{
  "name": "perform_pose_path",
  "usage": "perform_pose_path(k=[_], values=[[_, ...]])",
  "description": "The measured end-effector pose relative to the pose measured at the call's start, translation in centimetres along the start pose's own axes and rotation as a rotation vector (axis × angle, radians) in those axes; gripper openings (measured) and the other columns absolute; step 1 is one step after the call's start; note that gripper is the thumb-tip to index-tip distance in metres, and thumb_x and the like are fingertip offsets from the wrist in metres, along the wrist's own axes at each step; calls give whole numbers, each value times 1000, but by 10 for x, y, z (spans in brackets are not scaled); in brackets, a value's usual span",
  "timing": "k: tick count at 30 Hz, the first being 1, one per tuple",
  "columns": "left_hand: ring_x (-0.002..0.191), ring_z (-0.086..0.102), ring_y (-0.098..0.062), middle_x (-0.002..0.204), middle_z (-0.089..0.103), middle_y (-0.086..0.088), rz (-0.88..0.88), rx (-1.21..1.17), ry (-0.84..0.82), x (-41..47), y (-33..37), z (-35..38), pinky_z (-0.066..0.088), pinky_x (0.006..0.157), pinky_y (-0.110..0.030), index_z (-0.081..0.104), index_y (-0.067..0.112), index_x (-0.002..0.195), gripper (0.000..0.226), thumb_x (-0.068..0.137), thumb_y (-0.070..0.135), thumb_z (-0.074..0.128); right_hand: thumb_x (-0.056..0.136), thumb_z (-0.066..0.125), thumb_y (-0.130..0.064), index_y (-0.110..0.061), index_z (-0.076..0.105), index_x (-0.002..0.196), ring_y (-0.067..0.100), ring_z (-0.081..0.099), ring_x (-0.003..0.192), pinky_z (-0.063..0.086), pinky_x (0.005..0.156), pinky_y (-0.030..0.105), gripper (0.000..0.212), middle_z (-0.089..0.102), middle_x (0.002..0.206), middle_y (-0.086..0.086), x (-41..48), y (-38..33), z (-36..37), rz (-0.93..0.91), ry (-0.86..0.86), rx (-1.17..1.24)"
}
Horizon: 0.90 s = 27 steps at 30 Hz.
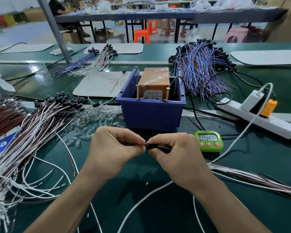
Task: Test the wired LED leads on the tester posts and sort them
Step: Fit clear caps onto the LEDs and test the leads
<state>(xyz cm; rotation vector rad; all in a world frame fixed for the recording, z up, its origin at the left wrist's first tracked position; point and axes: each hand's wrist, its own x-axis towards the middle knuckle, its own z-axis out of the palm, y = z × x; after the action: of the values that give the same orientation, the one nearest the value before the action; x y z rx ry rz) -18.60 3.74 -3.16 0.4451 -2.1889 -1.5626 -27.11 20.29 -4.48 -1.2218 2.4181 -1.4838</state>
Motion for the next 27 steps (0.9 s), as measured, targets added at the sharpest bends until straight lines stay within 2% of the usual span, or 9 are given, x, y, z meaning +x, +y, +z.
perform_pose_path(k=[2, 5, 7, 9, 12, 15, 18, 22, 27], values=[[60, 71, -9, 66, 76, 0, 6, 10, 3, 0, -1, 1, 59, 62, -26, 81, 33, 67, 20, 57, 17, 86, 85, 75, -12, -29, 79, 92, 10, 67, 69, 52, 60, 23, 19, 73, 75, -12, 0, 1, 0, -3, -5, -19], [63, 73, -12, 70, 77, -1, 21, -25, -9, 4, -1, 0, 59, 62, -24, 82, 30, 69, 27, 59, 7, 92, 85, 76, -14, -31, 79, 91, 7, 65, 67, 45, 57, 12, 18, 71, 72, -16, 3, 4, -3, 24, -6, -4], [64, 74, -11, 71, 78, -2, 28, -40, -12, 6, -2, -2, 57, 63, -20, 82, 27, 70, 34, 64, -5, 91, 85, 76, -17, -32, 77, 89, 5, 65, 66, 44, 57, 11, 16, 70, 72, -17, 5, 5, -4, 51, -17, 10], [65, 74, -12, 73, 78, -4, 20, -70, 0, 6, -3, -4, 58, 64, -20, 83, 24, 71, 35, 66, -10, 88, 85, 75, -23, -33, 75, 88, 4, 66, 66, 47, 58, 13, 10, 71, 71, -17, 6, 6, -7, 89, -9, 27], [63, 73, -11, 74, 78, -7, 4, -142, 28, 8, -3, -6, 55, 59, -17, 82, 20, 72, 35, 66, -15, 86, 84, 67, -31, -32, 77, 91, 8, 60, 55, 46, 53, 27, 12, 72, 67, -4, 10, 9, -16, 167, -7, 185], [66, 73, -13, 75, 78, -7, 34, -190, 22, 7, -1, -2, 58, 64, -20, 82, 19, 73, 37, 65, -17, 84, 83, 63, -22, -24, 71, 96, 13, 41, 48, 35, 47, 21, 15, 69, 65, 11, 14, 8, -22, 262, -73, 530], [68, 75, -13, 77, 78, -7, 78, -206, 24, 3, 1, 3, 58, 67, -20, 82, 19, 75, 37, 64, -16, 85, 81, 63, -10, -16, 62, 92, 16, 35, 49, 33, 48, 20, 12, 68, 68, 19, 15, 8, -22, 295, -191, 703], [69, 76, -12, 77, 79, -5, 113, -202, 40, 1, 4, 3, 58, 68, -17, 82, 19, 78, 36, 63, -13, 86, 82, 66, -7, -13, 68, 90, 18, 38, 55, 37, 53, 21, 10, 70, 77, 21, 15, 10, -19, 300, -257, 747], [69, 76, -13, 76, 79, 1, 141, -74, 28, -3, 5, 2, 58, 67, -18, 83, 25, 79, 38, 65, -10, 89, 89, 69, 0, -9, 67, 91, 18, 46, 59, 41, 55, 21, 9, 73, 78, 18, 14, 10, -18, 276, -242, 675]])
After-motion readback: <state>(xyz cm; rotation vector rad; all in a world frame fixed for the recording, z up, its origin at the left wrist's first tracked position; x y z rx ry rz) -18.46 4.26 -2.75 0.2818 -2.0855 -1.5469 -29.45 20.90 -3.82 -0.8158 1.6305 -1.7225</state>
